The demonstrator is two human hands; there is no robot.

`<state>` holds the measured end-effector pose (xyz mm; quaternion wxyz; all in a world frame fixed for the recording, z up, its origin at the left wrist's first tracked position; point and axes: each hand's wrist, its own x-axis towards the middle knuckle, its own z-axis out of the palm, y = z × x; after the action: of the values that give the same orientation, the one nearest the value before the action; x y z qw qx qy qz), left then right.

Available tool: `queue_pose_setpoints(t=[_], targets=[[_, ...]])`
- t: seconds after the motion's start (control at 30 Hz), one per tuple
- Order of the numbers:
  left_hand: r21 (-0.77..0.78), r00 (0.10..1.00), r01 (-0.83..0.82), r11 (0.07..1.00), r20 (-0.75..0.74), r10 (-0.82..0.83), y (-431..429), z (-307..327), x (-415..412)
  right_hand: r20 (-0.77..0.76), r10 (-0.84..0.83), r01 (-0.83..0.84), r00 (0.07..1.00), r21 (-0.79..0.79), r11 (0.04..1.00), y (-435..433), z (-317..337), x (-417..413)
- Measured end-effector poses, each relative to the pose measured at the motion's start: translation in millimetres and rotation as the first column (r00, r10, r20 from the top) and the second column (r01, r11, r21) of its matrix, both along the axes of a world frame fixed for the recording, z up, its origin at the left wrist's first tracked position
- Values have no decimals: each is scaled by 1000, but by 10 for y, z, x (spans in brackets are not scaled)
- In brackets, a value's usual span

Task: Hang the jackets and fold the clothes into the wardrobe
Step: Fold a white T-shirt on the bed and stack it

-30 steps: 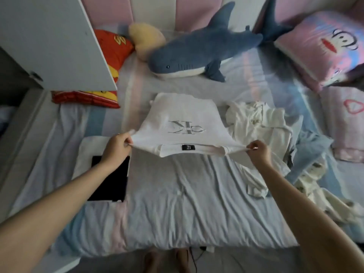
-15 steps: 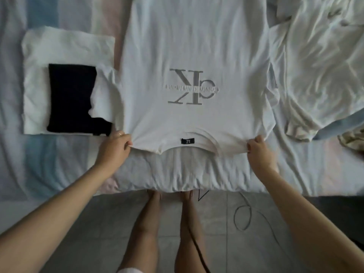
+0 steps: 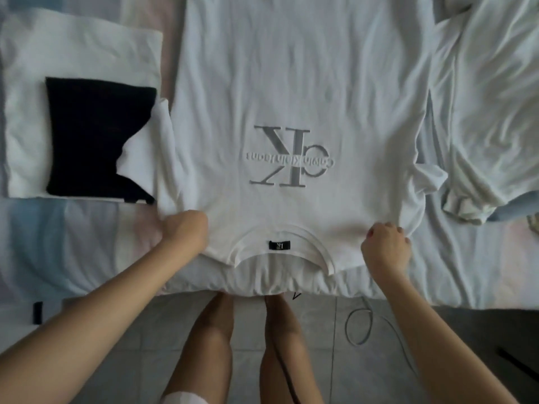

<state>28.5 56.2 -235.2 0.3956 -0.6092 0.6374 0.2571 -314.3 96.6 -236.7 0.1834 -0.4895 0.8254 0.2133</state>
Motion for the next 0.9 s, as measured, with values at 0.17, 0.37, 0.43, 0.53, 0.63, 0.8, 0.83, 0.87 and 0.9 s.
queue_pose_setpoints(t=[0.17, 0.37, 0.43, 0.53, 0.63, 0.8, 0.83, 0.87, 0.9], targets=[[-593, 876, 82, 801, -341, -342, -559, -288, -455, 227, 378, -252, 897, -440, 862, -748, -257, 545], [-630, 848, 168, 758, -300, -437, -2038, -767, -700, 220, 562, -479, 797, -336, 811, -2162, -707, 648], [-655, 886, 110, 748, -276, -372, -2643, -865, -693, 177, 504, -440, 845, -306, 844, -2744, -811, 533], [-659, 938, 28, 752, -244, -248, -3462, -877, -724, 136, 400, -349, 906, -294, 890, -3599, -819, 355], [-653, 952, -61, 755, -265, -153, -4142, -934, -834, 141, 308, -266, 941, -254, 930, -4335, -857, 170], [-691, 965, -122, 713, -249, -76, -4540, -978, -1003, 107, 281, -252, 954, -221, 942, -4911, -884, 48], [-704, 969, -113, 701, -235, -79, -4550, -1001, -1021, 125, 282, -249, 951, -231, 941, -4949, -880, 23], [-725, 971, -104, 680, -221, -87, -4531, -1016, -1020, 145, 298, -252, 943, -272, 929, -4936, -847, -6], [-741, 974, -89, 665, -204, -98, -4521, -1027, -1016, 169, 308, -231, 936, -366, 901, -4896, -815, -49]])
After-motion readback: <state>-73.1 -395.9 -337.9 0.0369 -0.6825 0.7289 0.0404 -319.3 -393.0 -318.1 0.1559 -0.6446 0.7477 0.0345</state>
